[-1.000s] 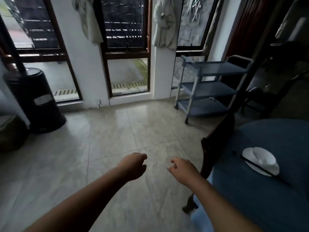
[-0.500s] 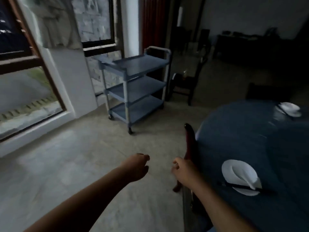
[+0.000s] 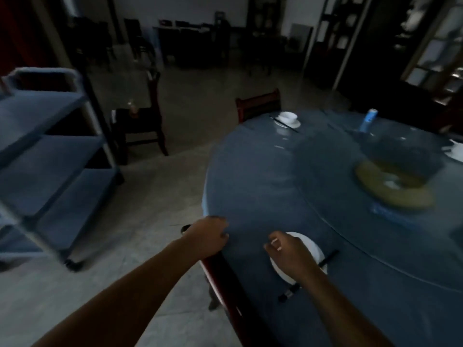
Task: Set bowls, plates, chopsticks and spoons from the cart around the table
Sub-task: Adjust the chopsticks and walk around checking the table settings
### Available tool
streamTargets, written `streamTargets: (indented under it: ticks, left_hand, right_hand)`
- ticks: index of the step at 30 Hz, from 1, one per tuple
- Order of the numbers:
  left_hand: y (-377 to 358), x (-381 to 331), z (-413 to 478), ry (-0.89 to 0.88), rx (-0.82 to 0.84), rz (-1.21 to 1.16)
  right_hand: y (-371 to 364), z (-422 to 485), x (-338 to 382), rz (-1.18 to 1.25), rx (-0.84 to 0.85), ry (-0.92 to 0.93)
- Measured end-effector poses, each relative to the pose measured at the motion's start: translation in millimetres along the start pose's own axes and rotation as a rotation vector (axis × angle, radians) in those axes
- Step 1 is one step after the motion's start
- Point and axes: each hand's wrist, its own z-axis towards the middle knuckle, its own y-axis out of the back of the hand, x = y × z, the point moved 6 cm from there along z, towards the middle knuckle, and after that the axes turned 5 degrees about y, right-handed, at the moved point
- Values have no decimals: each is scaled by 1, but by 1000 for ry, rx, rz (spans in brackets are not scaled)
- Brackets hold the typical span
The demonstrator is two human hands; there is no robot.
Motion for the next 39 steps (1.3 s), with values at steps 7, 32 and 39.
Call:
streamTargets:
  ticks: [7, 32, 39]
  left_hand:
    - [-30, -72, 78, -288, 133, -24]
    - [-157, -117, 174, -3, 933, -793]
    - [-163, -117, 181, -74, 939, -786]
  right_hand:
    - [39, -17, -72, 37, -198, -298]
    - [-33, -27, -166, 637, -507, -713]
    - [-26, -23, -159, 640, -568, -669]
